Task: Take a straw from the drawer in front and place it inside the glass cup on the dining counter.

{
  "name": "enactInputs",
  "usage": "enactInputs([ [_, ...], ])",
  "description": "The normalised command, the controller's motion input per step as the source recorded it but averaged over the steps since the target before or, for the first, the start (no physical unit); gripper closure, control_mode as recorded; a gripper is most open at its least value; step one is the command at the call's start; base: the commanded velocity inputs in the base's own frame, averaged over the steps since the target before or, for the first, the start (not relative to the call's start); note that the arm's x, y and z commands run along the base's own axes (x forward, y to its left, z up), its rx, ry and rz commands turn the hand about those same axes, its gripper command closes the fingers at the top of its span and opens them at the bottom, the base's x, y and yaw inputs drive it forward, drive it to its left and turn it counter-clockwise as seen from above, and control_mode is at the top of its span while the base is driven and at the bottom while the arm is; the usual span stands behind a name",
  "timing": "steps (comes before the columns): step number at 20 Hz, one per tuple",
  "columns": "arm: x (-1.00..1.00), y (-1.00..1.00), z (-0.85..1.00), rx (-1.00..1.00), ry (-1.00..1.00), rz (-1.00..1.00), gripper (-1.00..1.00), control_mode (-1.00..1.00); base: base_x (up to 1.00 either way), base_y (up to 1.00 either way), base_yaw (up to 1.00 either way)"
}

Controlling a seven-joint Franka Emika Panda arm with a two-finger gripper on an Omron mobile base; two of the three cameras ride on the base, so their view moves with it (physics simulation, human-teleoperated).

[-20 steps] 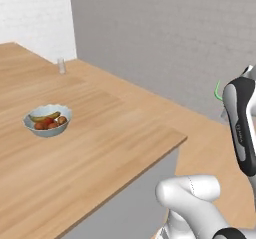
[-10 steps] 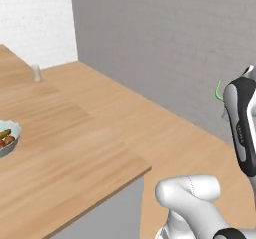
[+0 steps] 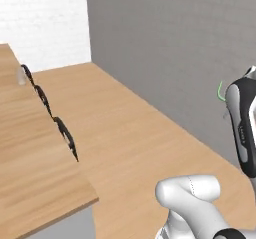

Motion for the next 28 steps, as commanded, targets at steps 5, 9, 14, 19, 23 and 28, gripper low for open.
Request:
enactInputs([
  [5,0.00,0.00,0.00,0.00,0.00,0.00,1.00,1.00,0.68,-0.65,0.41],
  [9,0.00,0.00,0.00,0.00,0.00,0.00,1.00,1.00,0.74,-0.56,0.46],
  [14,0.00,0.00,0.00,0.00,0.00,0.00,1.00,1.00,0.85,-0.47,0.49],
  [19,0.00,0.00,0.00,0.00,0.00,0.00,1.00,1.00,0.91,-0.37,0.53],
  [23,0.00,0.00,0.00,0.00,0.00,0.00,1.00,1.00,0.89,-0.35,0.56],
  [28,0.00,0.00,0.00,0.00,0.00,0.00,1.00,1.00,0.79,-0.48,0.52],
])
